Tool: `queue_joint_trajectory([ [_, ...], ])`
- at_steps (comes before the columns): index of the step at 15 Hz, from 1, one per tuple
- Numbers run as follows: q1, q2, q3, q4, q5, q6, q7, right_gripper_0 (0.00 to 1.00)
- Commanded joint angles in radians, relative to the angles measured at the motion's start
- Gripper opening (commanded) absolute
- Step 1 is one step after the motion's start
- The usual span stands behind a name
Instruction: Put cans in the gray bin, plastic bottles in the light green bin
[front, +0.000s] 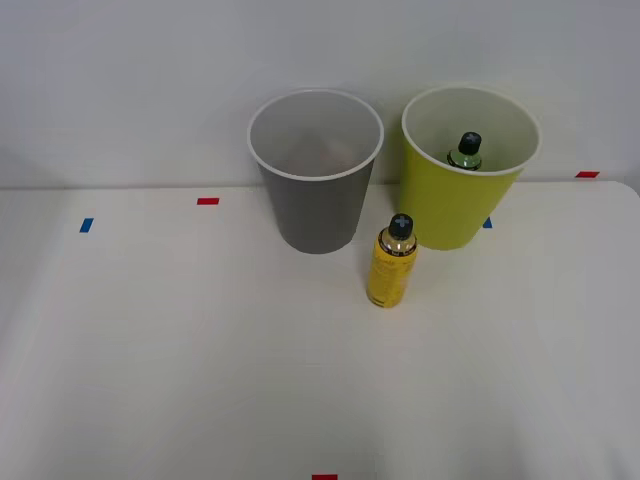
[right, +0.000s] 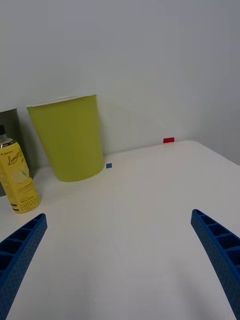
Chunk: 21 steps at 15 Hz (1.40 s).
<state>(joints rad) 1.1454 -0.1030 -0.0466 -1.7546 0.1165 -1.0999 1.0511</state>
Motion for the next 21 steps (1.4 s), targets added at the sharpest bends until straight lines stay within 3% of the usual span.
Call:
queue_joint_trajectory([
  [1, 0.005, 0.032, -0.036, 0.001, 0.065, -0.020, -0.098, 1.00],
  [21, 0.004, 0.025, -0.050, 0.001, 0.072, -0.023, -0.005, 1.00],
])
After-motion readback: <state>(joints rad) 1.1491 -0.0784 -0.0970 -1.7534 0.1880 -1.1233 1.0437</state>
